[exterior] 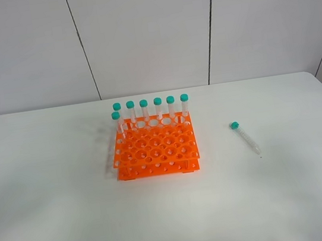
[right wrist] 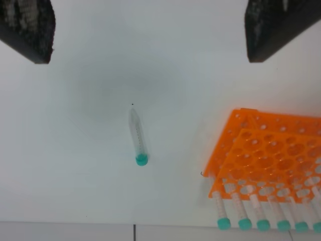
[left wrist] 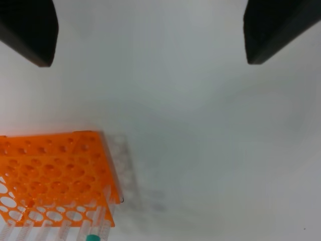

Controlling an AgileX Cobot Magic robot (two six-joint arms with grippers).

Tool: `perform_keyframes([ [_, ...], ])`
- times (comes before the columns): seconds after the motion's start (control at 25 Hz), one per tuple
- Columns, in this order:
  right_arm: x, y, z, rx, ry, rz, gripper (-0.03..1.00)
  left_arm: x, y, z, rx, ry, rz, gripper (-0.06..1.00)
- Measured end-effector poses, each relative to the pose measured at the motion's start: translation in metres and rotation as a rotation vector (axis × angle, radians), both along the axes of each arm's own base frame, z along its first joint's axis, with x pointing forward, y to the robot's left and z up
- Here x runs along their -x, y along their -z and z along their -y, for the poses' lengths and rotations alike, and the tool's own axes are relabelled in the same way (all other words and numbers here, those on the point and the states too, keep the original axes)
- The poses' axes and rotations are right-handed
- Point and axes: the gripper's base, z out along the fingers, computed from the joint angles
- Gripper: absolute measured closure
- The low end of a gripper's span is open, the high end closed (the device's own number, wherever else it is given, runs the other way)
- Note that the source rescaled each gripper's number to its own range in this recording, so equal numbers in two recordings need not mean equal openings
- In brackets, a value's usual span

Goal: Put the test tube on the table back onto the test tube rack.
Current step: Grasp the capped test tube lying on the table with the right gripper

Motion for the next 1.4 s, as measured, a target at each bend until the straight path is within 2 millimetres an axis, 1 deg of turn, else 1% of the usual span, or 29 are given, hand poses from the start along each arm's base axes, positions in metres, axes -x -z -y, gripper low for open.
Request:
perform_keyframes([
  [0.92,0.000,0.000,0.000,0.000,0.000,0.000,-0.03,0.000,0.000,0.000,0.000,0.000,0.000,0.18],
  [1.04,-0.003,-0.003,0.000,0.006,0.003,-0.017,-0.03,0.000,0.000,0.000,0.000,0.000,0.000,0.18],
  [1.12,-0.011,-0.010,0.000,0.014,0.006,-0.045,-0.03,0.000,0.000,0.000,0.000,0.000,0.000,0.18],
  [1.2,-0.022,-0.022,-0.001,0.017,0.008,-0.053,-0.03,0.000,0.000,0.000,0.000,0.000,0.000,0.18],
  [1.28,-0.037,-0.033,-0.002,0.033,0.003,-0.059,-0.03,0.000,0.000,0.000,0.000,0.000,0.000,0.18],
  [1.4,-0.071,-0.044,-0.004,0.074,-0.015,-0.120,-0.03,0.000,0.000,0.000,0.000,0.000,0.000,0.18],
])
